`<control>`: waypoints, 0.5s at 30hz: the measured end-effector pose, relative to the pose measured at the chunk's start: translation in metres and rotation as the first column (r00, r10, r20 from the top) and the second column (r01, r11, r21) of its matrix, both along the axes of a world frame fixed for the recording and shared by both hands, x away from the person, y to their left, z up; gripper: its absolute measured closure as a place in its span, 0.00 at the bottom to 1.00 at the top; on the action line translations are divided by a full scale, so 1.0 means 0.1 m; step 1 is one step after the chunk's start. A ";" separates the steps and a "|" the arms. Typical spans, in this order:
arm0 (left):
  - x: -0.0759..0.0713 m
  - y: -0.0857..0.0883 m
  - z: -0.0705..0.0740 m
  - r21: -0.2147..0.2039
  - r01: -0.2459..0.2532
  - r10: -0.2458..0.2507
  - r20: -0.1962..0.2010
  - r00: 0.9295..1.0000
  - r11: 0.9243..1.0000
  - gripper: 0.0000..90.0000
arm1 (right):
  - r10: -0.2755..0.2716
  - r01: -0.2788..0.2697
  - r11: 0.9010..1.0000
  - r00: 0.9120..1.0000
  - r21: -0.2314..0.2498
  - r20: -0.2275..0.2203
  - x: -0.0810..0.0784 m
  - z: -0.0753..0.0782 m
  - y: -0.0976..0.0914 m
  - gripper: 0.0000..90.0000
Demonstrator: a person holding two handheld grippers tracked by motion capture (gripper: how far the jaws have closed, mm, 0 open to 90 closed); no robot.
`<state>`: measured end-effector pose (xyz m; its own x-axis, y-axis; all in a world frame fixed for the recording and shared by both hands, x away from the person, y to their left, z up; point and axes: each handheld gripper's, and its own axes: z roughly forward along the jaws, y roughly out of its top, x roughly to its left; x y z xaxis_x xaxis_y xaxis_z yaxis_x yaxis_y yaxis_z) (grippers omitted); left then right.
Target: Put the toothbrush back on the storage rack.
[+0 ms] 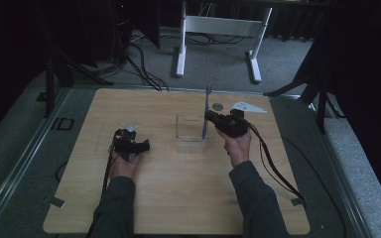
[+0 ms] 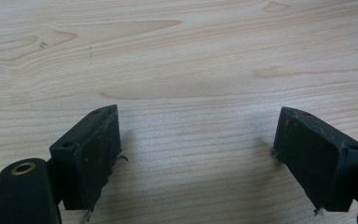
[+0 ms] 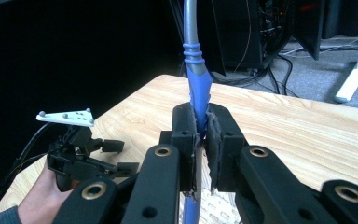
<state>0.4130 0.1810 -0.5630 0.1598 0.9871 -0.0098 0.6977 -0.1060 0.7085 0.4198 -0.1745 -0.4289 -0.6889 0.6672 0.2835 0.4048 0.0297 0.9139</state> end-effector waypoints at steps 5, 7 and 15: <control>0.00 0.00 0.00 -0.002 -0.001 0.001 0.001 1.000 1.000 0.17 | -0.014 0.014 1.000 1.000 -0.003 -0.003 0.02 -0.02 0.01 0.91; 0.00 0.00 0.00 -0.002 -0.001 0.001 0.001 1.000 1.000 0.17 | -0.018 0.018 1.000 1.000 -0.001 -0.006 0.04 -0.03 0.01 0.91; 0.00 0.00 0.00 0.000 0.001 -0.001 0.000 1.000 1.000 0.17 | -0.033 0.033 0.999 0.999 -0.008 -0.003 0.07 -0.06 0.02 0.91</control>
<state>0.4130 0.1810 -0.5630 0.1604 0.9870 -0.0100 0.6976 -0.1062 0.7085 0.4271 -0.1721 -0.4352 -0.6655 0.6918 0.2801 0.4083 0.0233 0.9125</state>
